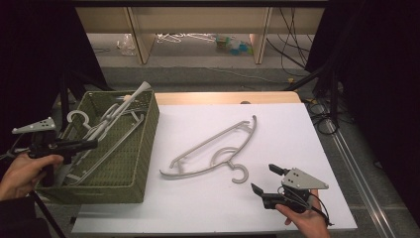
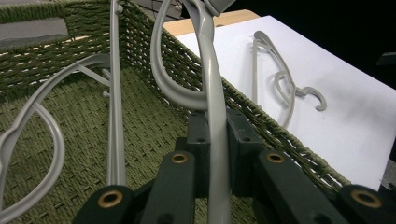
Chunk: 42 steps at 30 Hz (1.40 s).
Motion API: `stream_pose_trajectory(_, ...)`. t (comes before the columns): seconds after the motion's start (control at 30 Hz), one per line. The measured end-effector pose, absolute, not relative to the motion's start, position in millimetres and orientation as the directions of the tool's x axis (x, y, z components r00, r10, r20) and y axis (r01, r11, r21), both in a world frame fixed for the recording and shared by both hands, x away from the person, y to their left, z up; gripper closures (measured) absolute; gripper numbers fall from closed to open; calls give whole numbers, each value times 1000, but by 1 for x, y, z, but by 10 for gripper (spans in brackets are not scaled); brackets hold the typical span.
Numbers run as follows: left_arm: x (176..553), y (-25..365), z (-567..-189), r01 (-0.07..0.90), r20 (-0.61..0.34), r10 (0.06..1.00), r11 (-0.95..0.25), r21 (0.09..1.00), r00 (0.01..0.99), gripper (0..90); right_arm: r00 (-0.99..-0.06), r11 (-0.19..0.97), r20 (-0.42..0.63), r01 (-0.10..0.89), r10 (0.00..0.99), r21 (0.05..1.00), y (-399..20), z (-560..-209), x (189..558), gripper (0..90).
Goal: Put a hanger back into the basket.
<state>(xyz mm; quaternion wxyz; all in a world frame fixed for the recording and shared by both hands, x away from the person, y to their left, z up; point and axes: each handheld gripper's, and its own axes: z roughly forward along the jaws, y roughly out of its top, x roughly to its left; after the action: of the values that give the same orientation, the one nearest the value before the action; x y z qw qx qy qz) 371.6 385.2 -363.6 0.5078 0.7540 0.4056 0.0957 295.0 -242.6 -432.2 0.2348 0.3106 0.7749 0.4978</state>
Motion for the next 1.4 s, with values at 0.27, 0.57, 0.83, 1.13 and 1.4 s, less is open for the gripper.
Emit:
stream_pose_trajectory(0.27,369,387,-363,514,-236,721,-191,836,652,807,-696,309,-49,254,716,916,-243,-432,295,176)
stream_pose_trajectory(0.57,372,396,-375,536,-254,722,-189,823,644,807,-695,310,-55,246,717,918,-243,-433,295,177)
stream_pose_trajectory(0.83,379,391,-386,577,-270,734,-198,792,623,804,-697,311,-58,243,715,919,-242,-433,296,177)
stream_pose_trajectory(1.13,386,380,-391,625,-226,787,-243,742,574,789,-694,324,-56,262,718,909,-243,-432,295,176)
stream_pose_trajectory(1.4,387,387,-391,686,-197,856,-223,692,477,741,-695,325,-56,262,717,908,-243,-432,295,177)
